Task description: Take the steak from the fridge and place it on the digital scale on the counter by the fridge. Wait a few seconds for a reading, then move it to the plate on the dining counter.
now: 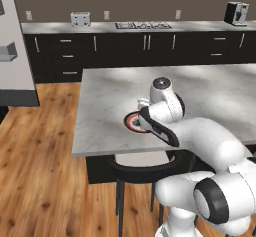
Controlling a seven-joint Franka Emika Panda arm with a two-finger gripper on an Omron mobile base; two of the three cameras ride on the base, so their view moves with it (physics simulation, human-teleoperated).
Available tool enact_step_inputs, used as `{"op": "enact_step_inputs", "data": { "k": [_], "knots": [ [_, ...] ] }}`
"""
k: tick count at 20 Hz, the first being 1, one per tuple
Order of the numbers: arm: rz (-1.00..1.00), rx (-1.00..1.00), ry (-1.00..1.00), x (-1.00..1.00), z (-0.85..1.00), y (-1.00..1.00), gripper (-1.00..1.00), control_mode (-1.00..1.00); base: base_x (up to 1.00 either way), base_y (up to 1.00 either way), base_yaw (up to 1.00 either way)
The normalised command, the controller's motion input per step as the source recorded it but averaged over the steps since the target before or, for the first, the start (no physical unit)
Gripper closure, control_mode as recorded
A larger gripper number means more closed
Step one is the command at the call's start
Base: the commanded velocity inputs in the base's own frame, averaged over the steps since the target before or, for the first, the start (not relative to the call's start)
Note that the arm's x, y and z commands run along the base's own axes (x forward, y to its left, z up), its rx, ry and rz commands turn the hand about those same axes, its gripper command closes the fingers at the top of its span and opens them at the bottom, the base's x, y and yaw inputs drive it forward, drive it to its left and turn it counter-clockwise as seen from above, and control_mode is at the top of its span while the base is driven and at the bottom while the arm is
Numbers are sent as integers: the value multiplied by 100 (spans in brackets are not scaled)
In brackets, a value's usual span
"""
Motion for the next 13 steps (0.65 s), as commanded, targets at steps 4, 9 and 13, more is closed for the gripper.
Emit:
{"op": "enact_step_inputs", "data": {
  "k": [4, 9, 13],
  "knots": [
    [0, 10, 0, -100, 100, -18, -100, -100, 0, 0, 0],
    [0, 8, 6, -100, 89, -9, -100, -100, 0, 0, 0],
    [0, 1, 12, -99, 50, 0, -100, -100, 0, 0, 0]
  ]
}}
